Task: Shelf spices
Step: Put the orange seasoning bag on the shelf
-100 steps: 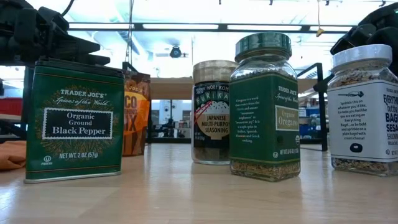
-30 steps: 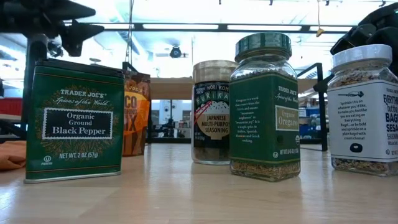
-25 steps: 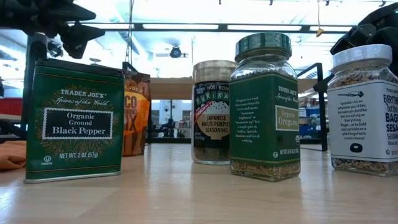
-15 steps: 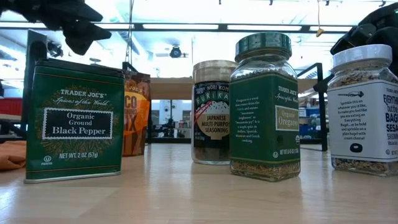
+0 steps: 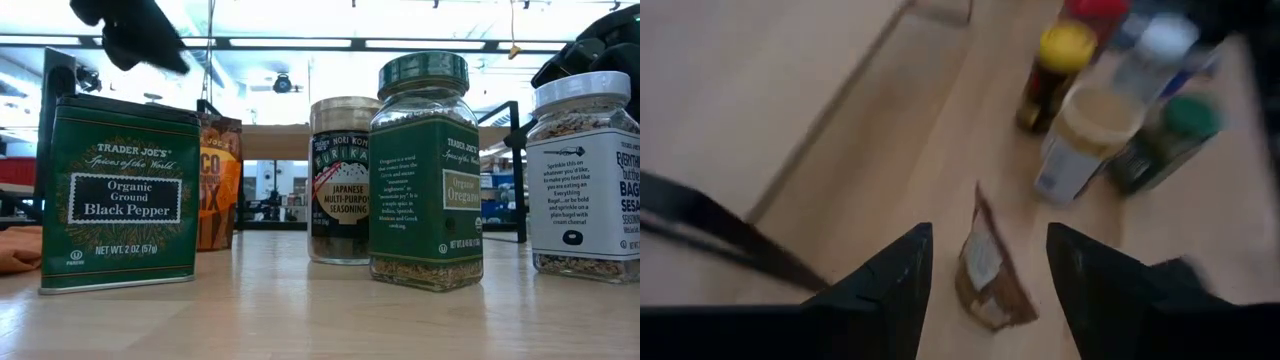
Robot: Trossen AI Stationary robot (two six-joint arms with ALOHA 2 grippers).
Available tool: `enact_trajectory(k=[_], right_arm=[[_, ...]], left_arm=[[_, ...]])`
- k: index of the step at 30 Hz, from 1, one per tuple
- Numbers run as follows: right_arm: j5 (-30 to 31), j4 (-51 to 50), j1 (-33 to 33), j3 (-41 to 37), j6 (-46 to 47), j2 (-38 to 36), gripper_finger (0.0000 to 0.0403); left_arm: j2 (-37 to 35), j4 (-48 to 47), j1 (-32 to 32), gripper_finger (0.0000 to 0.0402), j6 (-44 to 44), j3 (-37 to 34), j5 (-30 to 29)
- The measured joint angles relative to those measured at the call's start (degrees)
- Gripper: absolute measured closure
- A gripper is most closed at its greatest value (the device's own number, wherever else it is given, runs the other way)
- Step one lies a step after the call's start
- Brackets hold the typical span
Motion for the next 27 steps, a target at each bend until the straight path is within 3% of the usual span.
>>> enact_trajectory(k=[7,16,20,25,27], right_arm=[[0.0,0.0,0.0,0.0,0.0,0.0,0.0392],[0.0,0.0,0.0,0.0,0.0,0.0,0.0392],[0.0,0.1,0.0,0.0,0.0,0.0,0.0392],[0.0,0.2,0.0,0.0,0.0,0.0,0.0392],[0.0,0.2,0.0,0.0,0.0,0.0,0.0392]], left_arm=[[11.1,-1.9,2.9,0.02,-4.6,3.5,6.2],[15.1,-3.3,5.9,0.0218,-6.6,4.0,6.8],[15.4,-2.5,6.8,0.0268,-6.4,4.0,8.2],[15.3,-2.4,7.1,0.0381,-3.5,4.6,9.6],[15.3,-3.2,7.1,0.0393,-1.4,6.4,9.9]])
